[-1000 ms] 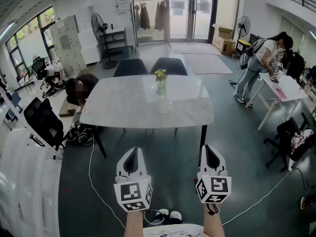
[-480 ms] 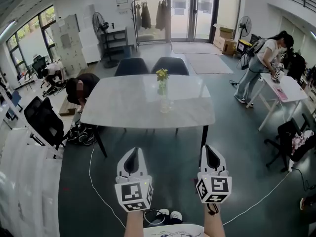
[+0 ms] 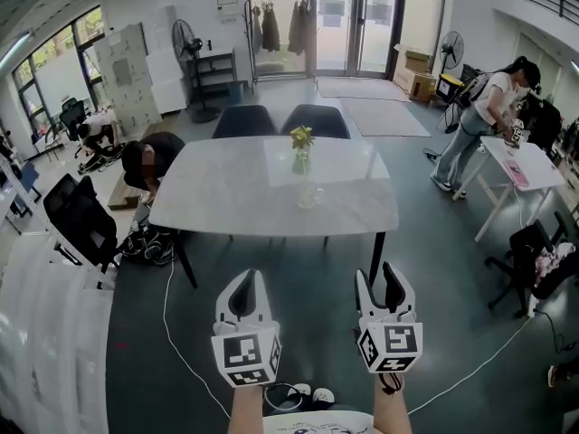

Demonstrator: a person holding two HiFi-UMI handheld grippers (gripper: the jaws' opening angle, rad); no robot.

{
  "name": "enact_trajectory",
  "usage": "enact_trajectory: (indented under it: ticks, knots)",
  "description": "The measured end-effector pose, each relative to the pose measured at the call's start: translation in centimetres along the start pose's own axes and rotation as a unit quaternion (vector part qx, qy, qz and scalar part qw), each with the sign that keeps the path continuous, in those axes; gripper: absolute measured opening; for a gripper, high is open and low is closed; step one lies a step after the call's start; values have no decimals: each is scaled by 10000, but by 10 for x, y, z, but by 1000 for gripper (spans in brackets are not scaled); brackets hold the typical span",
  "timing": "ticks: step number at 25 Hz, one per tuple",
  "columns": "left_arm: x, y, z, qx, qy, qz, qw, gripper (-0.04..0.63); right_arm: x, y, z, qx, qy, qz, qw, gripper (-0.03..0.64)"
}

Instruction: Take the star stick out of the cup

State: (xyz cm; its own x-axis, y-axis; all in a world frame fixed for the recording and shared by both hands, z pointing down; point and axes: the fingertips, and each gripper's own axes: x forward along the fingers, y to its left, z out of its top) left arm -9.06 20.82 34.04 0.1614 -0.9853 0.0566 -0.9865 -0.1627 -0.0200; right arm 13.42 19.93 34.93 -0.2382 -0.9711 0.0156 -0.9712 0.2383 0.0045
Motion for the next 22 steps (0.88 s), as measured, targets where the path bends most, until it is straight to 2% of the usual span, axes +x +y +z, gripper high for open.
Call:
enact_trajectory:
  ticks: [22]
  knots:
    - [21, 29, -14, 5, 96, -122, 9999, 0, 22, 18, -10, 180, 43, -136, 9997, 207]
